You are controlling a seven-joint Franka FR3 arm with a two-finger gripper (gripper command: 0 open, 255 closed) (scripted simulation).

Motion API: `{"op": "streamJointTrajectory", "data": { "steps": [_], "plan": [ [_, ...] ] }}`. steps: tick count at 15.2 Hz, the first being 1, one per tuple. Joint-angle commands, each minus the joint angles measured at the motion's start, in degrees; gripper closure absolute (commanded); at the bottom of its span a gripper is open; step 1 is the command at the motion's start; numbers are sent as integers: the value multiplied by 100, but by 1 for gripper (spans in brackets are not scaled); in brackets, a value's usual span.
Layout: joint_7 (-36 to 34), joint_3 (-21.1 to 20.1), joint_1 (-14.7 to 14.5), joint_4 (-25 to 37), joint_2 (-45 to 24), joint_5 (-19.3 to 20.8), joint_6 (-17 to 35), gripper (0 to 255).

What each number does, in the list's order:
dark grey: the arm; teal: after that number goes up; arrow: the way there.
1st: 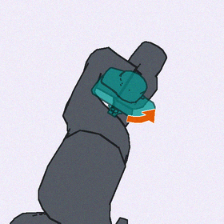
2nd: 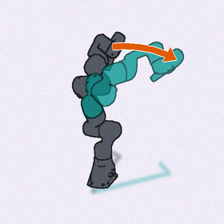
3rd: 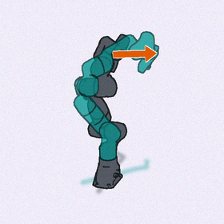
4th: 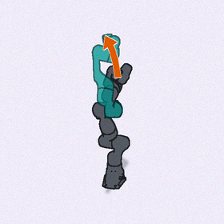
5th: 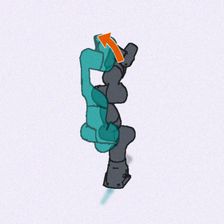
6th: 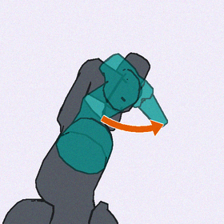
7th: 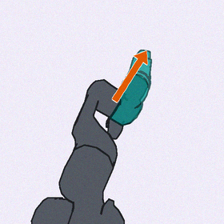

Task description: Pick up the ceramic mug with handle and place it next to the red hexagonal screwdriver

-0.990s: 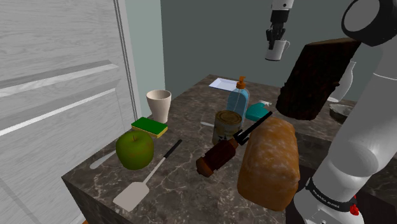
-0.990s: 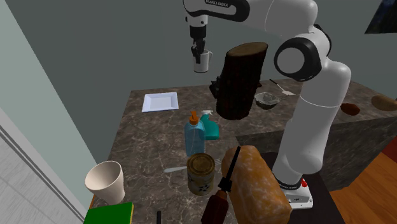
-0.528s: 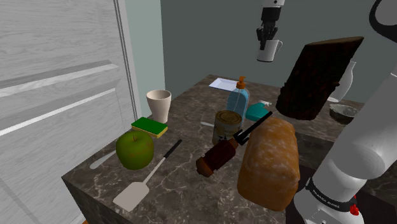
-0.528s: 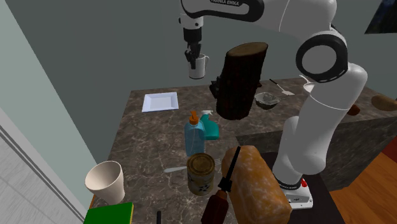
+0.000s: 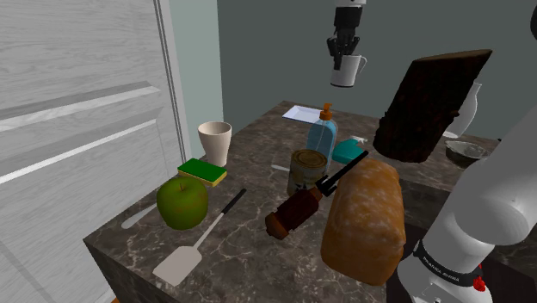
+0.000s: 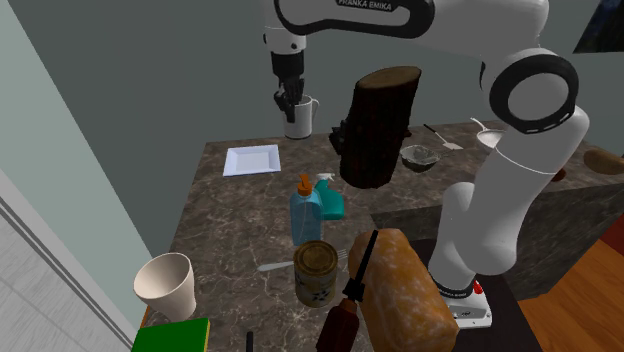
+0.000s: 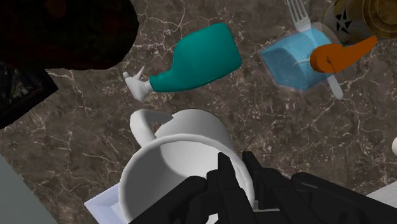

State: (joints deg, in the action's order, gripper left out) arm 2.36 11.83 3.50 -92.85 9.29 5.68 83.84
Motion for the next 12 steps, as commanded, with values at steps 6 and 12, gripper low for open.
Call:
{"op": "streamJointTrajectory", "data": {
  "steps": [6, 12],
  "plan": [
    [-1016, -604, -400, -123, 112, -88, -69, 255],
    [-1858, -1104, -743, 72, -62, -193, -149, 255]
  ]
}}
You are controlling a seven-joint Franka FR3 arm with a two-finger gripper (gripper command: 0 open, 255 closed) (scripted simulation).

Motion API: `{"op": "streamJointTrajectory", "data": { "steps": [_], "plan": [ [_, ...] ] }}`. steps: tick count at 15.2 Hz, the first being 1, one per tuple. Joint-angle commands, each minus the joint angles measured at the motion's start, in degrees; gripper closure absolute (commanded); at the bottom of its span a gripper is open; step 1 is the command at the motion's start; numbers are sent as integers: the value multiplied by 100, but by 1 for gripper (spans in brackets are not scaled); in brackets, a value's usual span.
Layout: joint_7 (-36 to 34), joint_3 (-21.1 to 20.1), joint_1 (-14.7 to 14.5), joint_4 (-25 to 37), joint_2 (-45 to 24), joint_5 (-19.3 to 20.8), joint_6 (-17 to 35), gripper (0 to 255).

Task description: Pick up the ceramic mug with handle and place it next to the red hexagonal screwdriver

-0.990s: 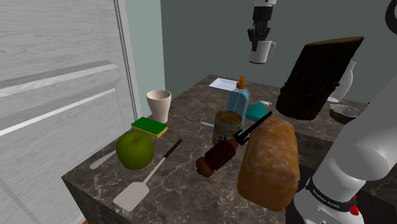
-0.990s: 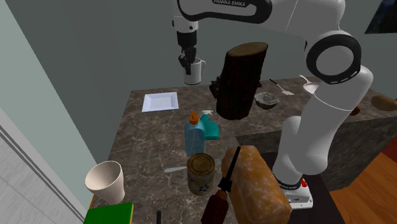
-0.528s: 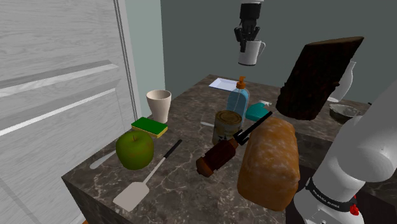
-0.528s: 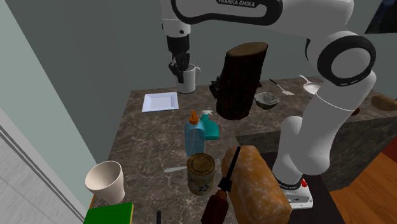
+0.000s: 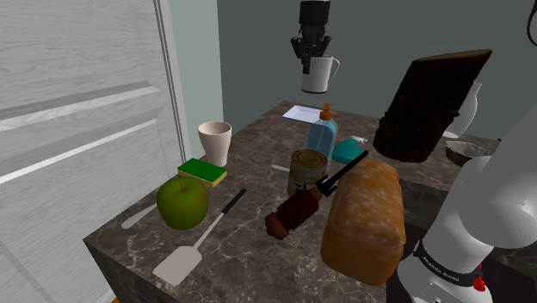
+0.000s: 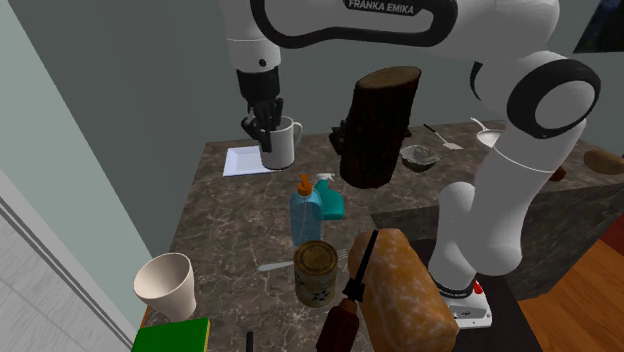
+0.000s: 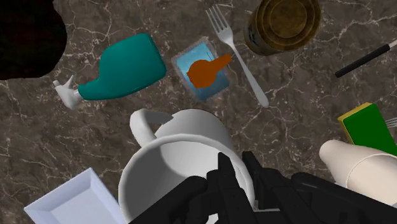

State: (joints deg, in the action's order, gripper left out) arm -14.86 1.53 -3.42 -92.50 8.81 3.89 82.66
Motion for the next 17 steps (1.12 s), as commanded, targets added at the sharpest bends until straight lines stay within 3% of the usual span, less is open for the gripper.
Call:
{"op": "streamJointTrajectory", "data": {
  "steps": [1, 8, 12, 17],
  "plan": [
    [-276, -155, -110, 94, -64, -29, -47, 255],
    [-1242, -697, -536, 716, -595, -81, -195, 255],
    [-1876, -1026, -854, 1377, -1133, -36, -358, 255],
    [-1878, -1011, -841, 746, -950, -67, 93, 255]
  ]
}}
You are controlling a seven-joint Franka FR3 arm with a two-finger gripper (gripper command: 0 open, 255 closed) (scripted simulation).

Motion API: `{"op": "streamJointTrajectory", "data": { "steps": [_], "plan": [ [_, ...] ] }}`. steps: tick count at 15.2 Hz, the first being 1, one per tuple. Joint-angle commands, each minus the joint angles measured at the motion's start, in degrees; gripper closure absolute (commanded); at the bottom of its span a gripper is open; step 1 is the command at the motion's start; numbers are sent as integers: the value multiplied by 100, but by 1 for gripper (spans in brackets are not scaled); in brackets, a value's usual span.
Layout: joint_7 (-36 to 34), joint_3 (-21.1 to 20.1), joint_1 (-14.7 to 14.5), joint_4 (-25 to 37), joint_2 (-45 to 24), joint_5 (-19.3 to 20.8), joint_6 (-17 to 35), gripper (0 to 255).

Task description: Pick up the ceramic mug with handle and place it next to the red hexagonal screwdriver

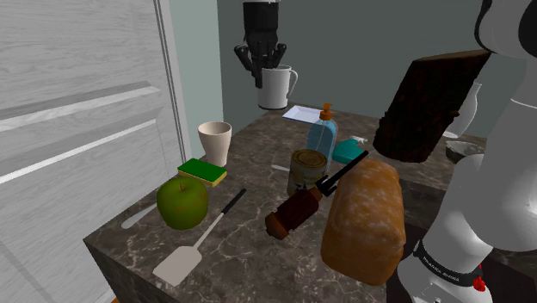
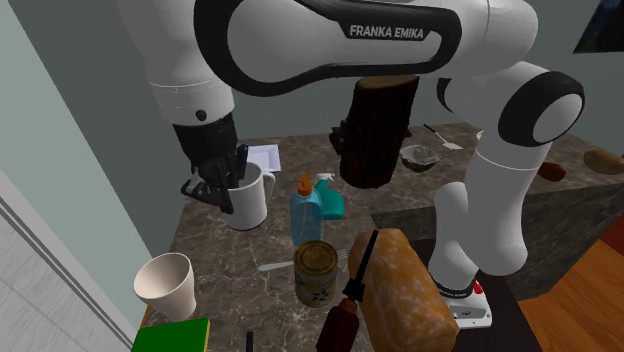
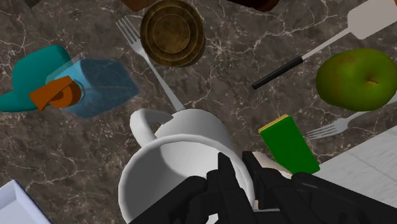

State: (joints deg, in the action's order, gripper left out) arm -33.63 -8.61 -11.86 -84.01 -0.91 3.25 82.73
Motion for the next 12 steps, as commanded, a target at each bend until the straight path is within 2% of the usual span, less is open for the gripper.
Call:
{"op": "streamJointTrajectory", "data": {
  "steps": [1, 12],
  "plan": [
    [-1, 6, 6, -219, 52, -8, 173, 255],
    [-19, 21, 20, -1341, 268, -39, 1081, 255]
  ]
}}
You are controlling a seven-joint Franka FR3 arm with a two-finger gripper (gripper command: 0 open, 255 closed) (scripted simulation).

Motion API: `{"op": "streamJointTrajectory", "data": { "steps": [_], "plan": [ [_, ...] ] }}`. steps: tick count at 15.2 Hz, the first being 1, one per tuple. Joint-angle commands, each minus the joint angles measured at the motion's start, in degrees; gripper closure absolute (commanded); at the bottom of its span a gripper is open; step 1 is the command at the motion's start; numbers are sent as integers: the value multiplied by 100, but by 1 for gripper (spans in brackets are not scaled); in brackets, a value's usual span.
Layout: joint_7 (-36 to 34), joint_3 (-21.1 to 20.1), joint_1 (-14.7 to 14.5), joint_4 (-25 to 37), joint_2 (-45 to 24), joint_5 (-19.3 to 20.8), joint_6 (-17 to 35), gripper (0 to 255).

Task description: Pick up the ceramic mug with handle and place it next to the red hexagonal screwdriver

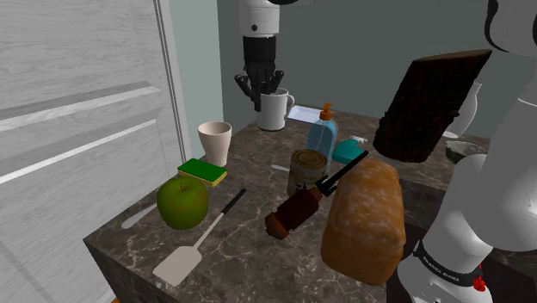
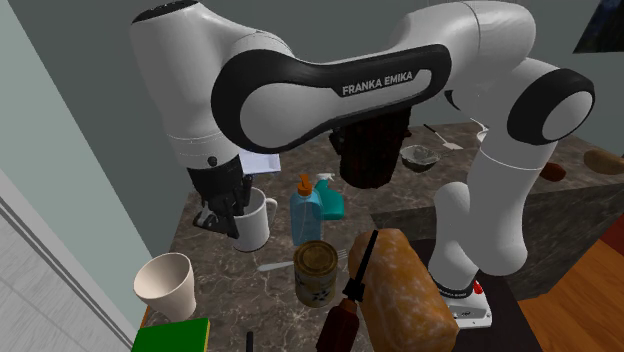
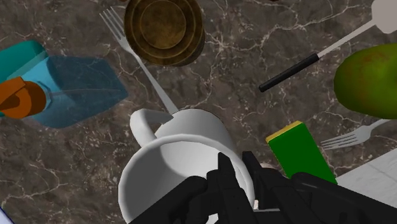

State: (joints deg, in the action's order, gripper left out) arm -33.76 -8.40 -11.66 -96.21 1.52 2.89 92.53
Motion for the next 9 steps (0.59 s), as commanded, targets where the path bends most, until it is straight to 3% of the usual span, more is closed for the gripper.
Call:
{"op": "streamJointTrajectory", "data": {
  "steps": [1, 9],
  "plan": [
    [-9, 0, 0, -212, 36, -5, 180, 255],
    [-34, 3, 2, -869, 70, -6, 803, 255]
  ]
}}
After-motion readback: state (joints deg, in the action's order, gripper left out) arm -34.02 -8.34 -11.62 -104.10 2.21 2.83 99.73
